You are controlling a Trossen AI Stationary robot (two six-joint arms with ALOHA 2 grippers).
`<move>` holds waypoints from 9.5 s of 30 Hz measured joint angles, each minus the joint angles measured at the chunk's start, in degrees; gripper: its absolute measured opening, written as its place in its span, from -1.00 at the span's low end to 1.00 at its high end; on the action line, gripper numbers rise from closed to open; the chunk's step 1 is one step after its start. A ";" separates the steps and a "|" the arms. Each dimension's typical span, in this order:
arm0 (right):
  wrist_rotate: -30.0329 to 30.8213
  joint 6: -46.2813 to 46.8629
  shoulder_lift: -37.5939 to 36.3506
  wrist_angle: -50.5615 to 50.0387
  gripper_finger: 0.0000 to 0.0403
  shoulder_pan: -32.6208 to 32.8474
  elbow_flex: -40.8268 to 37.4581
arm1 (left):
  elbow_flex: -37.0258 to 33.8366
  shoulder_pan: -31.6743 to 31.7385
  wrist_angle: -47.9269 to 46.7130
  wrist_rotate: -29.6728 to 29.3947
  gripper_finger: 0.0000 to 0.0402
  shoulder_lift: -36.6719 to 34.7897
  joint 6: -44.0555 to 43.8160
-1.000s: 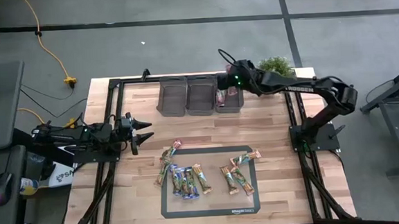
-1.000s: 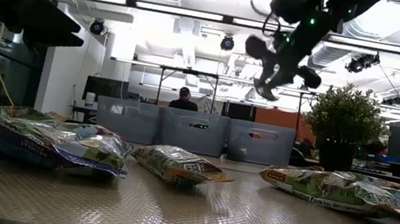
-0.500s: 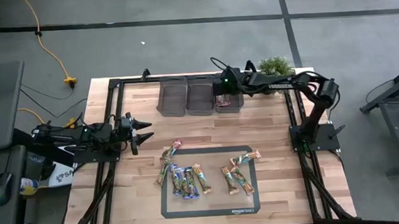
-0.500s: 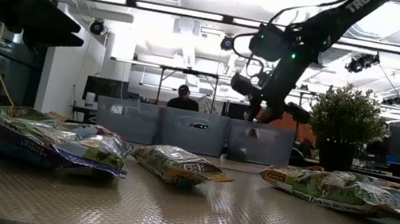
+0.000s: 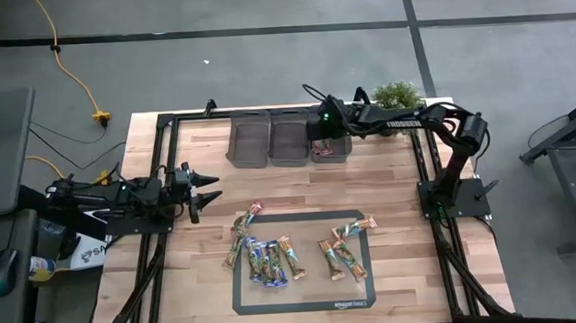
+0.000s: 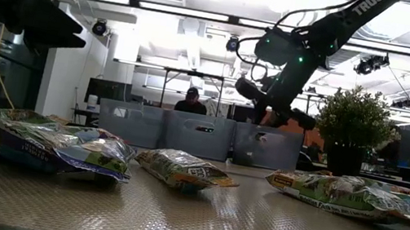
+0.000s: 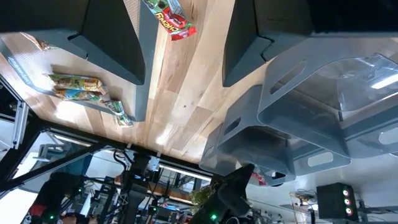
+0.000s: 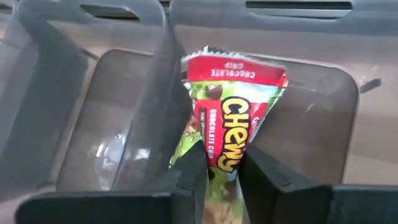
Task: Pick and place Granola Bars by type
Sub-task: Put the red granola bar into the right black bin
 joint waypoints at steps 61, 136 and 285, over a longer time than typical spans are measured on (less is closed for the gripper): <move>-20.06 -50.01 7.61 -4.47 -0.14 19.86 40.32 | 0.00 0.01 -0.01 0.00 0.05 -0.02 -0.01; -16.65 -93.52 36.32 -10.63 -0.17 29.98 50.56 | 0.02 0.00 0.00 0.00 0.05 0.00 -0.02; 8.95 4.71 12.00 -56.68 -0.61 7.67 37.45 | 0.01 0.00 -0.02 0.16 0.05 -0.01 -0.02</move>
